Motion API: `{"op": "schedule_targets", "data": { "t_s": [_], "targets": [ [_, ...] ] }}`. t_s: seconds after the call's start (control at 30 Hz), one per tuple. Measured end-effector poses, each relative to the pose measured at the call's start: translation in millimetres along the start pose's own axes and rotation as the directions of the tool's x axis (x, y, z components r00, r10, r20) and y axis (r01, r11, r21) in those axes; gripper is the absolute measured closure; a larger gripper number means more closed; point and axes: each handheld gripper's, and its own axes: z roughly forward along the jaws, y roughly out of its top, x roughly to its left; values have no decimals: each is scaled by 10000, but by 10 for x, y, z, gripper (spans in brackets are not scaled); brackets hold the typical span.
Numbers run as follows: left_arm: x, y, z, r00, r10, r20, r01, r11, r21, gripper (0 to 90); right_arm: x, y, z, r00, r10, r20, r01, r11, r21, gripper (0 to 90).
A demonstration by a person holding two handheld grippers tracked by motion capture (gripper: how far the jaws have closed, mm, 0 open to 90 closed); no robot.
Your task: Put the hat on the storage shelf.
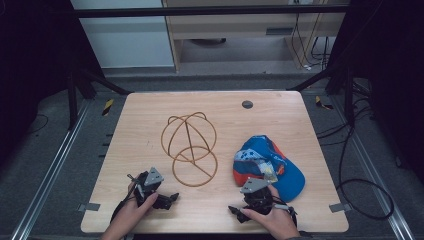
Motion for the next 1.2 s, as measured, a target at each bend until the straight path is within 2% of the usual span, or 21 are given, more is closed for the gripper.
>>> {"op": "schedule_targets", "data": {
  "t_s": [0.8, 0.87, 1.03, 1.1, 1.2],
  "targets": [
    [0, 0, -2, 10000, 15, -13, -15, 10000, 13, 0, -10, 9, -11, 9998, 89, 166, -90, 9999, 108, 33],
    [-1, 0, 0, 10000, -1, -7, 1, 10000, -3, 0, -21, 17, -36, 9994, 100, 336, -106, 9998, 157, 80],
    [-1, 0, -1, 10000, -3, -14, 3, 10000, 9, 0, -21, 49, -156, 9984, 355, 439, -337, 9986, -409, 94],
    [-1, 0, -1, 10000, -4, -15, 4, 10000, 7, 0, -2, 78, -224, 9987, 342, 386, -323, 9983, -486, 105],
    [-1, 0, -1, 10000, -4, -15, 4, 10000, 7, 0, -7, 134, -329, 9975, 80, 698, -57, 9994, -336, 122]
  ]
}}
